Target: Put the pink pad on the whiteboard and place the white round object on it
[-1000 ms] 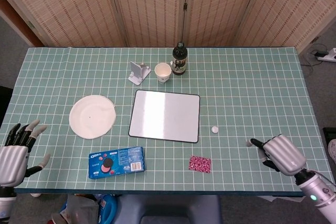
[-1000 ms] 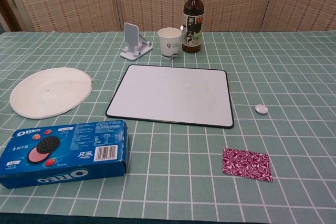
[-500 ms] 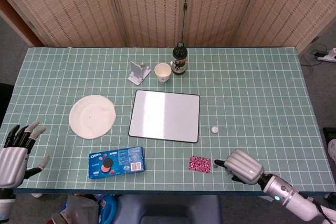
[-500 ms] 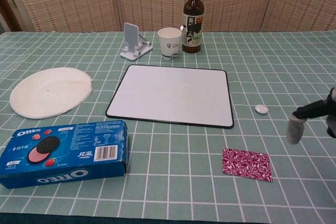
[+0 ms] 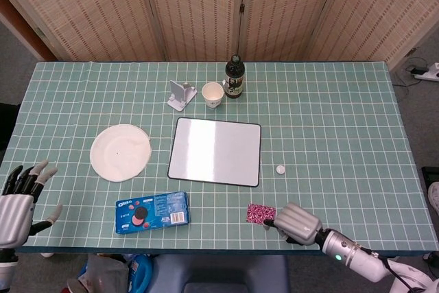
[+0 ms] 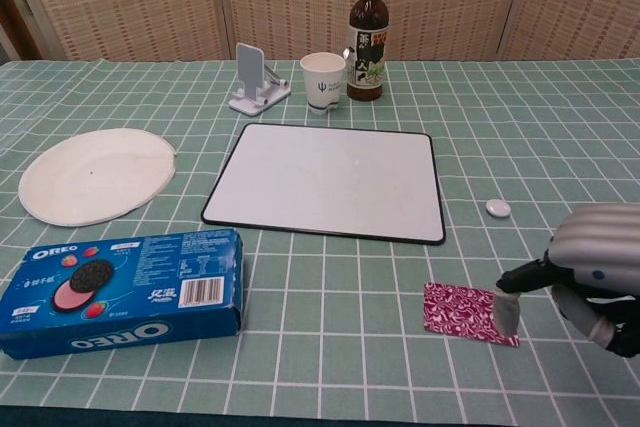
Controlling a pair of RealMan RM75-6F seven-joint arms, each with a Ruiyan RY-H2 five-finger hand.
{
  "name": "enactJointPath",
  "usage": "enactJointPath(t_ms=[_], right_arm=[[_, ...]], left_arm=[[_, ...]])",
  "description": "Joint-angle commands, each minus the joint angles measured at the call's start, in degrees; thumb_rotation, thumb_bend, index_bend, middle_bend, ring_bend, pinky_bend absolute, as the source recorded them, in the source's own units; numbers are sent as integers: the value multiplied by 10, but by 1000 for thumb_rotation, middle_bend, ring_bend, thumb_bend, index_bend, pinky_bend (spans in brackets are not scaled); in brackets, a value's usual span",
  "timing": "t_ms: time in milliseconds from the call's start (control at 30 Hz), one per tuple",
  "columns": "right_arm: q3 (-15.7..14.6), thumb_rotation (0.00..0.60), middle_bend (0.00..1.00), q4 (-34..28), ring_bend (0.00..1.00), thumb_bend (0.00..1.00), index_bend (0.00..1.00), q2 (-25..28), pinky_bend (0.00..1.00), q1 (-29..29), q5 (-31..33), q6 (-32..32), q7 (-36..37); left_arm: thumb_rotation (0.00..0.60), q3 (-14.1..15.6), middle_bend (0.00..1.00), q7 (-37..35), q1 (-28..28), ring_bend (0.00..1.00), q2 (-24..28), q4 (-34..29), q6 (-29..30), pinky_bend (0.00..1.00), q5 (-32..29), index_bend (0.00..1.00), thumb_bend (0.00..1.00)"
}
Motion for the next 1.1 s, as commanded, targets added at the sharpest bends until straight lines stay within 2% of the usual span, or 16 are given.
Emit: enactJointPath(t_ms=[33,267,1100], right_arm=[[-4,600,974,9,1000,1000,361,-12,1000,4,10,-8,-8],[-8,600,974,28,1000,1000,361,-36,1000,14,34,-26,-18],[-8,600,972,82,1000,1000,361,-52,1000,36,99,-41,-19]], left_arm=[[600,1,96,-1,1,116,0,2,-1,33,-1,164,293],[600,3,96,-5,2,116,-3,8,-2,32,-2,165,293],[600,1,96,1,0,116,-8,14,-9,32,-7,164,293]])
